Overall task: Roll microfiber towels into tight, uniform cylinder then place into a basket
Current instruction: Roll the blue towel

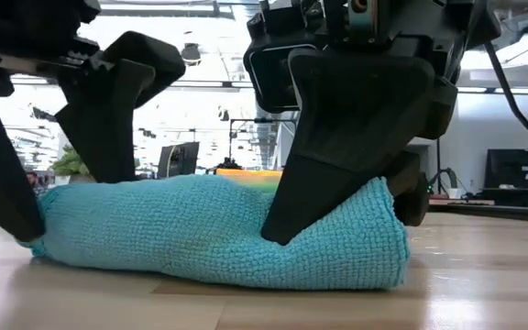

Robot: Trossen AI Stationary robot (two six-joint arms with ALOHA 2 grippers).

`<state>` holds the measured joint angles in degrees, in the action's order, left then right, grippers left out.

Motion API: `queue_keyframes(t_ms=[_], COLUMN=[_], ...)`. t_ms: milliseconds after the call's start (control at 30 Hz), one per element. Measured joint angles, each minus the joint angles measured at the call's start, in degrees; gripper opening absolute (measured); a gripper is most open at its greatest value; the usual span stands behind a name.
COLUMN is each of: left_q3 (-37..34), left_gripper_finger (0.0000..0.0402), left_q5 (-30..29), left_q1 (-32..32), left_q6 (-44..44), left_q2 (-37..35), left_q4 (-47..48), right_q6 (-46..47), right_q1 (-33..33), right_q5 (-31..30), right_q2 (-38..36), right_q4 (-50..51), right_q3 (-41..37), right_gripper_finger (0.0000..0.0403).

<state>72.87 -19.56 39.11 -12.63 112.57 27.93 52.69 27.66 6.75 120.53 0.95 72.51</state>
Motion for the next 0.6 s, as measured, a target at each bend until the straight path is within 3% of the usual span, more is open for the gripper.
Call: queue_keyframes(t_ms=[300, 467, 600], left_q3=[-1.9, -1.9, -1.8], left_gripper_finger=[0.0196, 0.0146, 0.0091], left_q5=[-1.4, 3.0, 10.7], left_q1=[-1.9, -4.0, -6.5], left_q6=[-0.5, -0.5, -0.5], left_q2=[0.0, 0.0, 0.5], left_q4=[-3.1, -3.5, -4.0], right_q6=[-0.1, -0.6, -1.8], right_q1=[-0.1, -0.1, -0.1], right_q5=[1.6, 2.0, 2.2], right_q2=[0.0, 0.0, -0.1], right_q4=[0.0, -0.1, -0.1], right_q3=[0.0, 0.1, 0.1], right_gripper_finger=[0.0041, 0.0037, 0.0033])
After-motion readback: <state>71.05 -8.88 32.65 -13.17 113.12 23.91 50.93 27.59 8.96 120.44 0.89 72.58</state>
